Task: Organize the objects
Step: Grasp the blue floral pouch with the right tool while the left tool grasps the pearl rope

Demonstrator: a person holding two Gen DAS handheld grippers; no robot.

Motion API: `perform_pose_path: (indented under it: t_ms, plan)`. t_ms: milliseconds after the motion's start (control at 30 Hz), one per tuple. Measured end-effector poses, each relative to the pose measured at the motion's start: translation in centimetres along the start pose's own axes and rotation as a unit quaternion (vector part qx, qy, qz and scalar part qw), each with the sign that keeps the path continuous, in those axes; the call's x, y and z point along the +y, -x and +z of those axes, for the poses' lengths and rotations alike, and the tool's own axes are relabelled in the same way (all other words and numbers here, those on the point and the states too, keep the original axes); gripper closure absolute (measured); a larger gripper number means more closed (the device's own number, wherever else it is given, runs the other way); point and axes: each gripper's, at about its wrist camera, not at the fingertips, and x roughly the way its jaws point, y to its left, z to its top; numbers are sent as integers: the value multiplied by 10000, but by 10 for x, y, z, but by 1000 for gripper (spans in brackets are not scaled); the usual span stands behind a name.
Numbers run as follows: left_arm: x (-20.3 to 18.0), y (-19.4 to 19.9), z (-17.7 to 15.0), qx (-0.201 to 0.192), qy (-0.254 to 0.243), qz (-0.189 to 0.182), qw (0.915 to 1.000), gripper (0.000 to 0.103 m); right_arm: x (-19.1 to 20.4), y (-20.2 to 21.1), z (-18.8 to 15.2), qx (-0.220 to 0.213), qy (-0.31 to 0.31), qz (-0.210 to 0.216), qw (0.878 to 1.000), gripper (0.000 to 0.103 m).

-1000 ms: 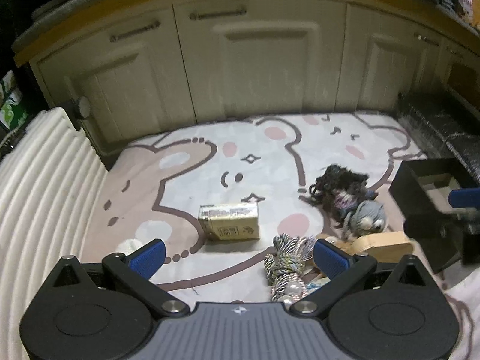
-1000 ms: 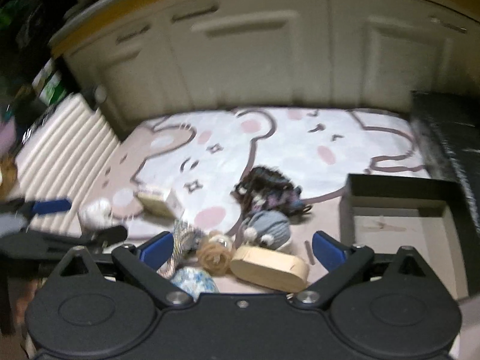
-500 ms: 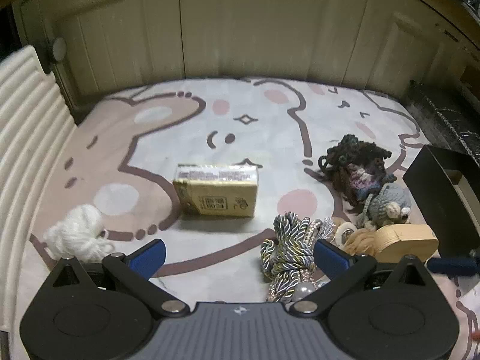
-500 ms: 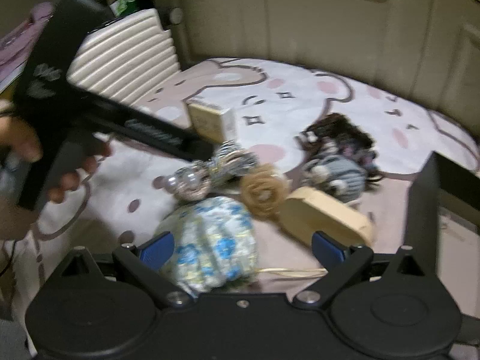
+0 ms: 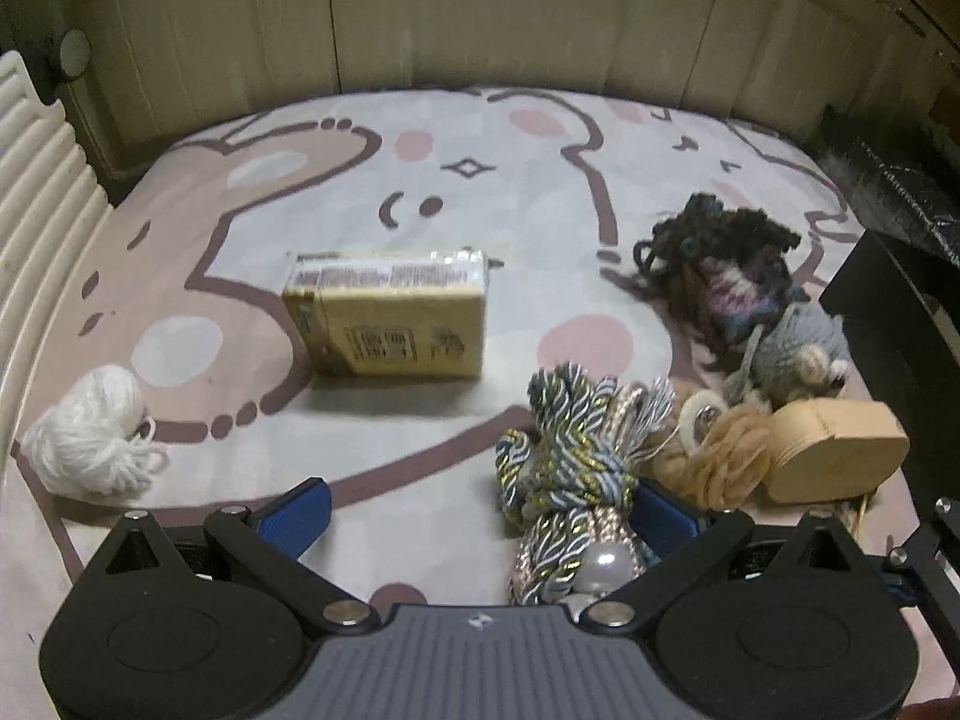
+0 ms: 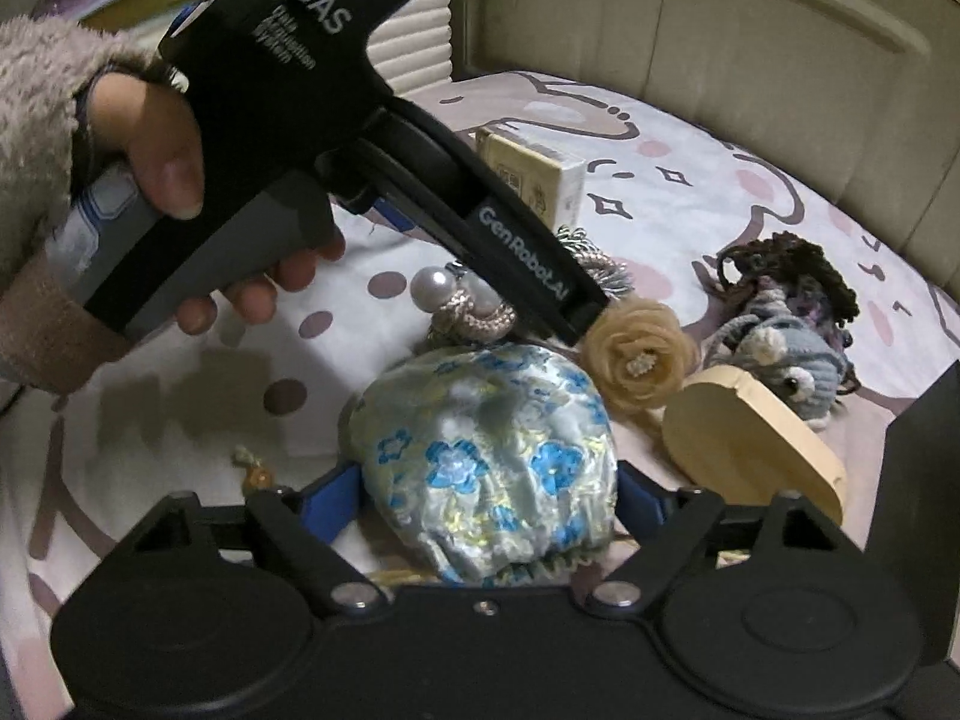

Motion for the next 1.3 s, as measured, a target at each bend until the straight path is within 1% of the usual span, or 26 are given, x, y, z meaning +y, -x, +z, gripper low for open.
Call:
perform_pose_path:
  t_ms: [100, 200, 233, 333, 467, 633, 700, 733, 767, 800, 867, 900, 967, 1000, 1033, 1167, 1300]
  plan:
    - [3, -5, -4, 124, 103, -22, 9999, 0, 2, 2, -2, -83, -20, -27, 10000, 23]
    - [4, -6, -6, 96, 112, -38, 9999, 0, 4, 7, -5, -136, 39, -22, 9999, 27]
    - [3, -6, -6, 100, 79, -32, 9999, 0, 5, 9, -6, -157, 59, -18, 9999, 32]
    - [0, -7, -8, 166, -5, 49, 9999, 0, 9, 13, -8, -207, 174, 6, 9996, 42]
    - [0, -8, -7, 237, 8, 90, 9997, 0, 10, 19, -13, -180, 226, 5, 9996, 45]
    - [0, -8, -6, 255, 14, 108, 9996, 0, 4, 28, -20, -146, 34, 62, 9999, 50]
    - [0, -7, -6, 234, 35, 115, 9997, 2, 3, 31, -24, -142, -37, 70, 9999, 52]
    - [-1, -6, -6, 204, 31, 116, 9997, 6, 2, 33, -26, -136, -65, 76, 9999, 53]
    - [-2, -4, -7, 158, 12, 97, 9998, 13, 2, 34, -28, -134, -80, 77, 9998, 53]
    - [-4, -1, -6, 115, -20, 82, 9999, 16, 2, 35, -29, -136, -93, 73, 9998, 54]
    - [-7, 3, -6, 99, -78, 23, 9999, 33, 1, 36, -32, -145, -160, 63, 9997, 55]
    - [-9, 4, -5, 109, -99, -1, 9999, 37, 1, 36, -31, -150, -197, 54, 9997, 56]
    - [-14, 7, -5, 134, -183, -24, 9997, 51, 1, 39, -33, -178, -276, 39, 9995, 57]
    - [-15, 8, -6, 143, -225, -29, 9996, 55, 0, 39, -33, -190, -306, 32, 9993, 58]
    - [-17, 9, -6, 150, -253, -45, 9996, 64, 1, 41, -34, -201, -335, 12, 9992, 59]
    - [-16, 14, -9, 162, -208, -59, 9996, 66, -1, 43, -33, -264, -440, -47, 9987, 62]
    - [-11, 20, -12, 196, -97, -99, 9997, 66, -2, 47, -32, -319, -521, -267, 9978, 62]
